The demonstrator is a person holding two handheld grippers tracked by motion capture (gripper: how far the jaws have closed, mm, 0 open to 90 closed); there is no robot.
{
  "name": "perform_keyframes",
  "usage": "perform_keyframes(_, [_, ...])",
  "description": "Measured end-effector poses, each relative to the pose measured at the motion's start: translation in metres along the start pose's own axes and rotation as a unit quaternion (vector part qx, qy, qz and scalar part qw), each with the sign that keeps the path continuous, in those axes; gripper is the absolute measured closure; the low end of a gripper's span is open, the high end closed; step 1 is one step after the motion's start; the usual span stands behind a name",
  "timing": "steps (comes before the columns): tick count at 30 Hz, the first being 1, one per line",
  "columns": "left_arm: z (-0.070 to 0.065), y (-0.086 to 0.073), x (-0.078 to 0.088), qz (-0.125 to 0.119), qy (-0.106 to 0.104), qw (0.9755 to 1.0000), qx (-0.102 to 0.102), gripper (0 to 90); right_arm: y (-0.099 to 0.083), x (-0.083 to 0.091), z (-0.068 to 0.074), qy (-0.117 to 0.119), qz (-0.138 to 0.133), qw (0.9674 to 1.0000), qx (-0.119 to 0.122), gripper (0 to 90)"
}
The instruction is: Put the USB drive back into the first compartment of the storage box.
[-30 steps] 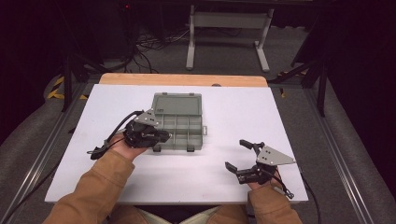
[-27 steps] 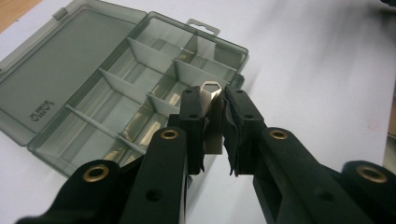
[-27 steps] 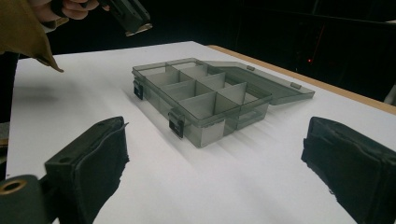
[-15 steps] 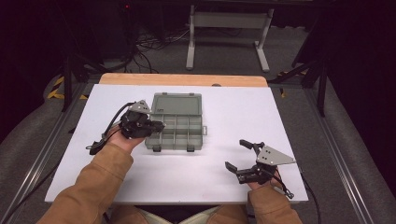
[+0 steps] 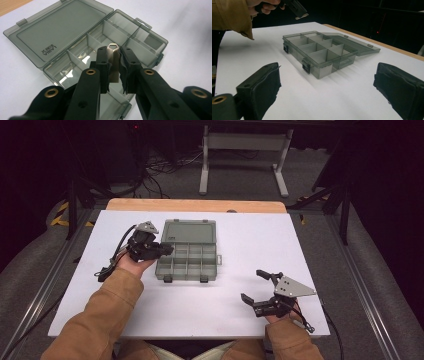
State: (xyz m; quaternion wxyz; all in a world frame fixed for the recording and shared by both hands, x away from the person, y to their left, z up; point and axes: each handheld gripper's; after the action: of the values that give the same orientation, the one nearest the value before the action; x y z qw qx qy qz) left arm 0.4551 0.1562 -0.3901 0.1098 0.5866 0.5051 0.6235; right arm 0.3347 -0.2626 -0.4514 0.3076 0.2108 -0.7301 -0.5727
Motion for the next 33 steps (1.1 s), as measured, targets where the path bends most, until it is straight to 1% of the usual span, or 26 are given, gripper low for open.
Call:
perform_keyframes(2, [0.002,0.0,-0.002,0.001,0.002,1.0,0.004,78.7,0.0,0.0,0.0,0.0,0.0,1.0,0.0,6.9])
perform_keyframes(4, [0.007,0.0,-0.004,0.005,0.009,0.9999,0.007,78.7,0.0,0.0,0.0,0.001,0.0,1.0,0.0,6.9])
perform_keyframes(5, [0.008,-0.001,-0.005,0.004,0.007,0.9999,0.012,78.8,0.0,0.0,0.0,0.001,0.0,1.0,0.0,6.9])
perform_keyframes(6, [0.009,-0.001,-0.005,0.006,0.01,0.9999,0.012,78.7,0.0,0.0,0.0,0.001,0.0,1.0,0.001,6.9])
perform_keyframes(8, [0.013,-0.002,-0.006,0.005,0.01,0.9998,0.019,78.7,0.0,0.0,0.0,0.001,0.0,1.0,0.001,6.9])
perform_keyframes(10, [0.017,-0.002,-0.008,0.004,0.013,0.9996,0.023,78.7,0.0,0.0,0.0,0.001,0.0,1.0,0.0,6.9])
perform_keyframes(14, [0.02,-0.002,-0.011,0.004,0.015,0.9994,0.03,78.7,0.0,0.0,0.0,0.002,0.001,1.0,0.0,6.9])
perform_keyframes(16, [0.021,-0.002,-0.011,0.005,0.018,0.9994,0.028,78.7,0.0,0.0,0.0,0.002,0.001,1.0,0.0,6.9])
perform_keyframes(17, [0.022,-0.002,-0.012,0.004,0.017,0.9993,0.033,78.7,0.0,0.0,0.0,0.002,0.001,1.0,0.0,6.9])
perform_keyframes(19, [0.024,-0.002,-0.014,0.005,0.02,0.9993,0.032,78.7,0.0,0.0,0.0,0.002,0.001,1.0,0.0,6.9])
perform_keyframes(20, [0.024,-0.002,-0.015,0.008,0.019,0.9992,0.033,78.7,0.0,0.0,0.0,0.002,0.001,1.0,0.0,6.9])
perform_keyframes(22, [0.026,-0.003,-0.017,0.006,0.022,0.999,0.039,78.7,0.0,0.0,0.0,0.002,0.001,1.0,0.0,6.9])
perform_keyframes(24, [0.028,-0.003,-0.018,0.01,0.021,0.999,0.038,78.7,0.0,0.0,0.0,0.003,0.001,1.0,0.0,6.9])
perform_keyframes(25, [0.028,-0.003,-0.019,0.008,0.022,0.9988,0.043,78.7,0.0,0.0,0.0,0.003,0.001,1.0,0.0,6.9])
perform_keyframes(27, [0.031,-0.005,-0.021,0.013,0.024,0.9987,0.044,78.7,0.0,0.0,0.0,0.003,0.001,1.0,0.0,6.9])
perform_keyframes(31, [0.034,-0.006,-0.024,0.012,0.028,0.9985,0.045,78.7,0.0,0.0,0.0,0.003,0.001,1.0,0.0,6.9])
perform_keyframes(33, [0.036,-0.008,-0.025,0.013,0.027,0.9983,0.051,78.7,0.0,0.0,0.0,0.004,0.001,1.0,0.0,6.9])
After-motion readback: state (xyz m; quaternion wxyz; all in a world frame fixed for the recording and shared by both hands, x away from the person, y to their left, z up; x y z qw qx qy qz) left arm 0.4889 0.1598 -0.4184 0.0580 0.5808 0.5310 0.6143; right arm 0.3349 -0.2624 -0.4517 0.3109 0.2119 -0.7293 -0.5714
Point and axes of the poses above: each handheld gripper's, and its own axes: x roughly backward along the jaws, y roughly out of its top, z roughly to its left, and after that the axes turned 9 degrees about -y, right-handed
